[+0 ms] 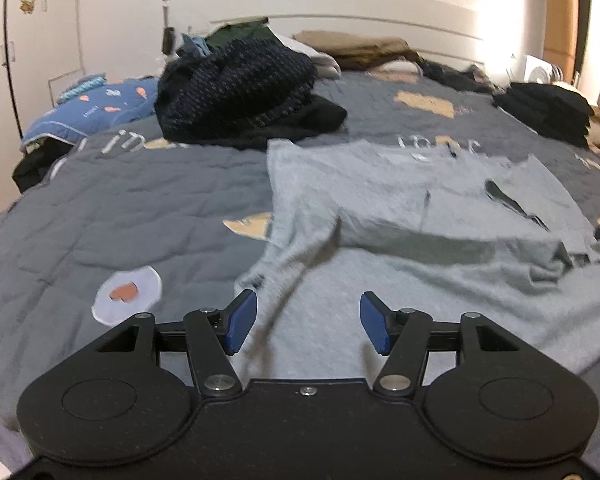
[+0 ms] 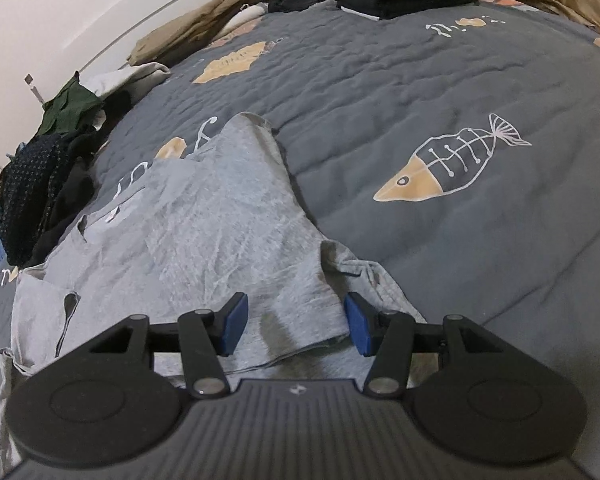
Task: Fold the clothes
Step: 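Move both grippers to the side edge of the grey shirt, then close both grippers on the shirt side edge and fold it over the body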
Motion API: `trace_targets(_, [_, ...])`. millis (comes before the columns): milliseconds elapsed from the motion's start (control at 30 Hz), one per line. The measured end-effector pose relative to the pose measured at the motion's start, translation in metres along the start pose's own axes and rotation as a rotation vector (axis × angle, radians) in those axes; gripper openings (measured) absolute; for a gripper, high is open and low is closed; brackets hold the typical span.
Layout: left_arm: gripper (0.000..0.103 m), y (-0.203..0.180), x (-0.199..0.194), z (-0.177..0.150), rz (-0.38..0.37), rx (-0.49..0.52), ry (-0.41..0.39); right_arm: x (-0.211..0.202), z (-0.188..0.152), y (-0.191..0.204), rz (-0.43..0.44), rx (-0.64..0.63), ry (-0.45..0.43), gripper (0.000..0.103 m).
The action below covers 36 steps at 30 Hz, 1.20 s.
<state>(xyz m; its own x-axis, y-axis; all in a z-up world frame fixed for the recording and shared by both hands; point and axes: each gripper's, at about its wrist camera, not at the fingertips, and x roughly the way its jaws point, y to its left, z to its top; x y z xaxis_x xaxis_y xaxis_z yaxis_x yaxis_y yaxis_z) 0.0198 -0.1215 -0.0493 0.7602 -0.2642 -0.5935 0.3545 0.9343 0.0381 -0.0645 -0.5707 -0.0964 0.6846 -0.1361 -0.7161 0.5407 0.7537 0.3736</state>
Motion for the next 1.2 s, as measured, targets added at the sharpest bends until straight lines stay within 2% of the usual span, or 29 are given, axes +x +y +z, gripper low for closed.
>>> trace_targets(133, [0.057,-0.001,0.017,0.011,0.048,0.094,-0.029,0.002,0.0,0.004,-0.02,-0.014,0.009,0.052])
trace_targets(233, [0.057,-0.003,0.03,0.018,0.036,0.102,-0.038,0.002,0.001,0.006,-0.016,-0.019,0.017,0.052])
trace_targets(367, [0.057,-0.021,0.048,0.025,0.02,0.193,-0.054,0.003,0.002,0.004,-0.013,-0.004,0.023,0.052])
trace_targets(467, [0.057,-0.028,0.064,0.026,0.025,0.219,-0.05,0.003,0.002,0.004,-0.012,-0.001,0.026,0.052])
trace_targets(600, [0.056,-0.027,0.078,0.026,0.023,0.197,-0.024,0.002,0.003,0.003,-0.005,0.003,0.027,0.052])
trace_targets(700, [0.041,-0.025,0.081,0.027,0.004,0.187,-0.015,0.003,0.004,0.001,0.002,0.013,0.027,0.049])
trace_targets(733, [0.03,-0.025,0.082,0.028,0.001,0.186,-0.013,0.003,0.004,0.0,0.004,0.017,0.025,0.048])
trace_targets(767, [0.024,-0.025,0.083,0.028,0.001,0.186,-0.014,0.003,0.004,0.0,0.009,0.022,0.022,0.046])
trace_targets(833, [0.021,-0.023,0.086,0.029,0.008,0.177,-0.013,0.002,0.005,-0.002,0.022,0.037,0.024,0.038])
trace_targets(900, [0.016,-0.02,0.088,0.031,0.009,0.155,-0.001,0.001,0.006,-0.005,0.048,0.067,0.027,0.018])
trace_targets(967, [0.008,-0.015,0.089,0.034,-0.002,0.119,0.013,0.0,0.007,-0.007,0.074,0.103,0.026,0.01])
trace_targets(1200, [0.006,0.004,0.074,0.045,0.008,0.037,-0.036,-0.014,0.013,-0.011,0.151,0.181,-0.032,0.007])
